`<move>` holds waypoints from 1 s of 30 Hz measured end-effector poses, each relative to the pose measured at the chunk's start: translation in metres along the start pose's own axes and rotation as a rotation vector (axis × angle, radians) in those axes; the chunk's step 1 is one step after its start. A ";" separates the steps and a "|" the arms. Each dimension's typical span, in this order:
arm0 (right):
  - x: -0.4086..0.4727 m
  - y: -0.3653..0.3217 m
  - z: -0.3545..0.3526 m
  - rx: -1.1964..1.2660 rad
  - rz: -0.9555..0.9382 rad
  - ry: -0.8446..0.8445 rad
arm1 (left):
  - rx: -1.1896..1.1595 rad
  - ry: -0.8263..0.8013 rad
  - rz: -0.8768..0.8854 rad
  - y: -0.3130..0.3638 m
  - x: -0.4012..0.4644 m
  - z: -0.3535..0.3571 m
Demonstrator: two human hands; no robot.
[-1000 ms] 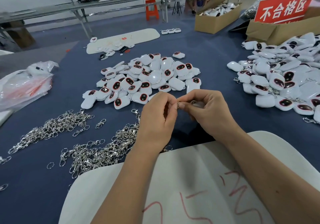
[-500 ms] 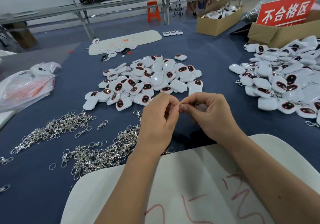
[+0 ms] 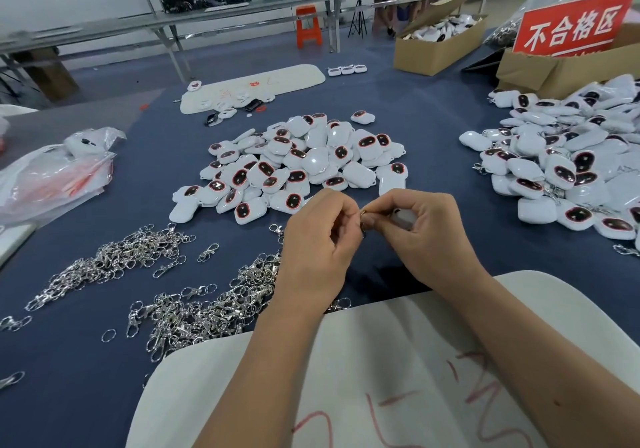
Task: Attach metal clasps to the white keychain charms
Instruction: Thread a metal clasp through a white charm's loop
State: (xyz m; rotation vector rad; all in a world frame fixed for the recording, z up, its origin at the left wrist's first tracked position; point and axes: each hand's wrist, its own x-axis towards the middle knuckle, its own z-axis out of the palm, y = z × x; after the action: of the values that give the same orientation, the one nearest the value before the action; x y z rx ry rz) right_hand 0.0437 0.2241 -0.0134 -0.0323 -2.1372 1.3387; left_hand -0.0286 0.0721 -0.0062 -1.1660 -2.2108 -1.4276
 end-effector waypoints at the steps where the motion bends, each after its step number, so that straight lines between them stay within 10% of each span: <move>1: 0.000 0.000 0.000 0.020 0.010 -0.008 | 0.004 0.000 0.009 0.000 0.000 0.000; 14: 0.006 0.003 -0.010 0.325 0.251 -0.127 | -0.013 0.039 0.097 0.004 0.003 0.005; 30: 0.007 0.007 -0.007 -0.270 -0.201 -0.099 | 0.011 -0.044 0.011 -0.008 -0.001 -0.001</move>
State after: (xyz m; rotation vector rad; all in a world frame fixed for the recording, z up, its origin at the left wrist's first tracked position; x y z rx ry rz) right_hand 0.0396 0.2355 -0.0133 0.1396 -2.3223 0.9495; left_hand -0.0335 0.0689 -0.0113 -1.2150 -2.2354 -1.3962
